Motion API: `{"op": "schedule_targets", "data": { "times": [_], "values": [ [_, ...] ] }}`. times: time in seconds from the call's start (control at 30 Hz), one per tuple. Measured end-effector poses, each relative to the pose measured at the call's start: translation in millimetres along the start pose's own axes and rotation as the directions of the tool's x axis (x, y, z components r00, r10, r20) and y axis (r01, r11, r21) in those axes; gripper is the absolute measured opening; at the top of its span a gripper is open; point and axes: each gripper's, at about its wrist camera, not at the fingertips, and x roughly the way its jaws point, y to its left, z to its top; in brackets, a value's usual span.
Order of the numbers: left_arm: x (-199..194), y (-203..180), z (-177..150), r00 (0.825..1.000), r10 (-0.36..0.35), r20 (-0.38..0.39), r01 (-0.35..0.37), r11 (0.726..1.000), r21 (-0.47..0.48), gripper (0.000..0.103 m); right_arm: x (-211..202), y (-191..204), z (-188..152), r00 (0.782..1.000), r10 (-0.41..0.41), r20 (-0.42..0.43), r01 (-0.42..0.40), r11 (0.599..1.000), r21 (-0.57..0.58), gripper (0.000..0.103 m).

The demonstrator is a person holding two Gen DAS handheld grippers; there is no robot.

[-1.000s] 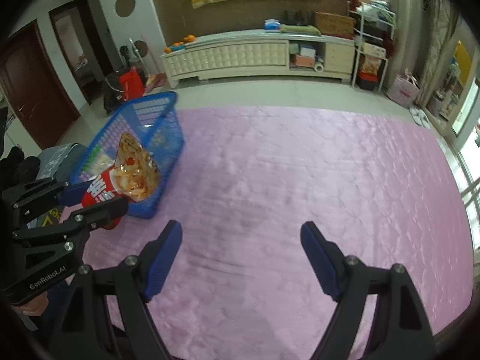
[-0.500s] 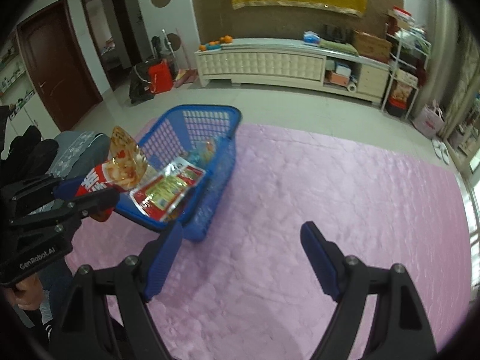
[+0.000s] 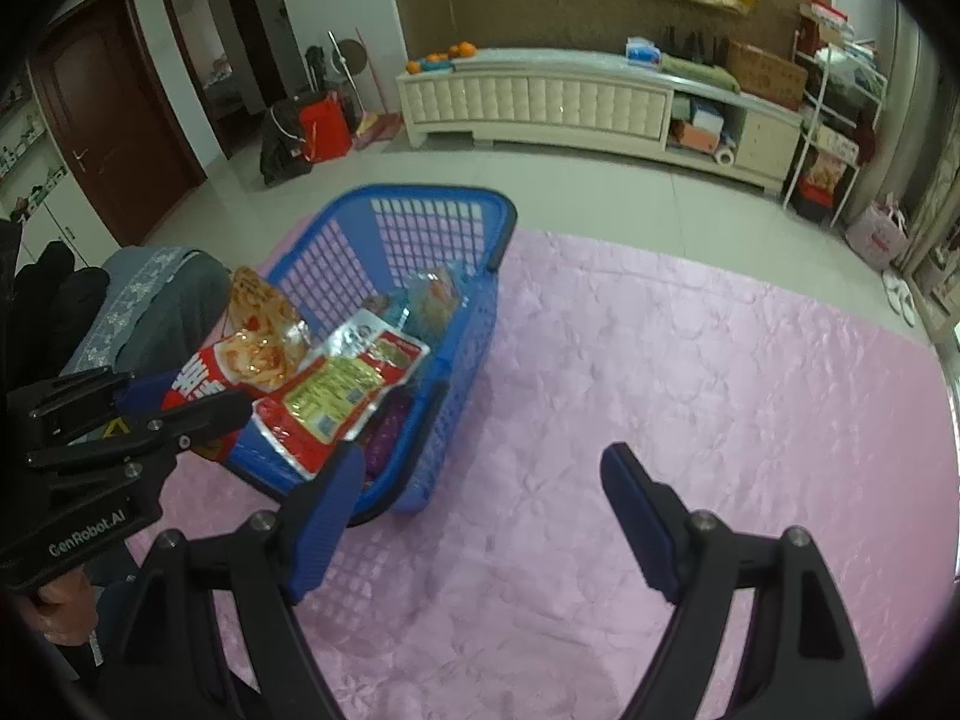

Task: Organize snacks

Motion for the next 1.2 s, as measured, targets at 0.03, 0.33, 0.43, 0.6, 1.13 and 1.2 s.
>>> {"op": "schedule_targets", "data": {
  "times": [0.03,0.33,0.43,0.6,1.13,1.2],
  "values": [
    [7,2,0,1.0,-0.001,-0.012,0.001,1.0,-0.003,0.03,2,-2,0,1.0,-0.002,-0.004,0.002,1.0,0.002,0.084],
    [41,-1,3,0.998,0.003,-0.068,-0.002,1.0,0.004,0.032,27,-20,-1,0.998,-0.001,-0.055,0.004,0.999,0.047,0.084],
    [49,-8,2,0.996,0.02,-0.086,-0.017,0.999,0.033,0.034,30,-23,-2,0.998,0.006,-0.058,-0.003,0.998,0.058,0.084],
    [58,-24,-4,0.992,0.058,-0.11,-0.044,0.991,0.124,0.048,27,-24,-7,0.998,0.009,-0.058,-0.005,0.998,0.061,0.084],
    [-10,-34,-22,1.0,0.022,-0.004,-0.021,0.996,0.081,0.062,-30,-30,-20,1.0,-0.003,0.018,0.001,0.995,0.099,0.084],
    [-27,-41,-29,0.999,0.025,0.034,-0.028,0.995,0.092,0.062,-42,-31,-25,0.999,0.004,0.035,-0.008,0.994,0.11,0.084]
  ]
}}
